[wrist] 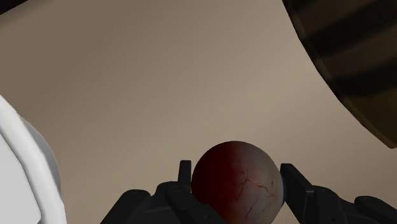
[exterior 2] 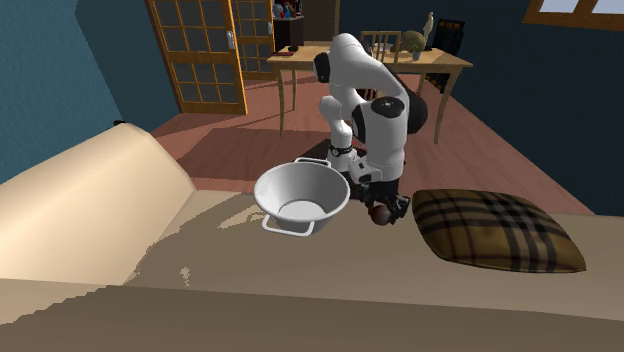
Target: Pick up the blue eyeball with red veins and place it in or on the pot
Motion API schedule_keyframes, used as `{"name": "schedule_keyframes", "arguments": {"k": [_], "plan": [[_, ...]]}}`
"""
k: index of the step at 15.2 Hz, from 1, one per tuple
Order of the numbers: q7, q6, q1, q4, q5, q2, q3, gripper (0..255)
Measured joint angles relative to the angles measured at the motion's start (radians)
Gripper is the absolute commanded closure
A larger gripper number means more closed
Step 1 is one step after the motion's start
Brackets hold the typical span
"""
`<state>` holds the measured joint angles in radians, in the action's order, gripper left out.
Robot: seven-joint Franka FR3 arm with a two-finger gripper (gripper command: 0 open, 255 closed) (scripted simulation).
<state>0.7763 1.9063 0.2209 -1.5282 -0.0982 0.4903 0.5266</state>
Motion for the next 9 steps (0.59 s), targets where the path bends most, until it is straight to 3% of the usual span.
{"name": "schedule_keyframes", "arguments": {"k": [9], "plan": [[0.004, -0.114, 0.006, 0.098, 0.010, -0.019, 0.008, 255]]}}
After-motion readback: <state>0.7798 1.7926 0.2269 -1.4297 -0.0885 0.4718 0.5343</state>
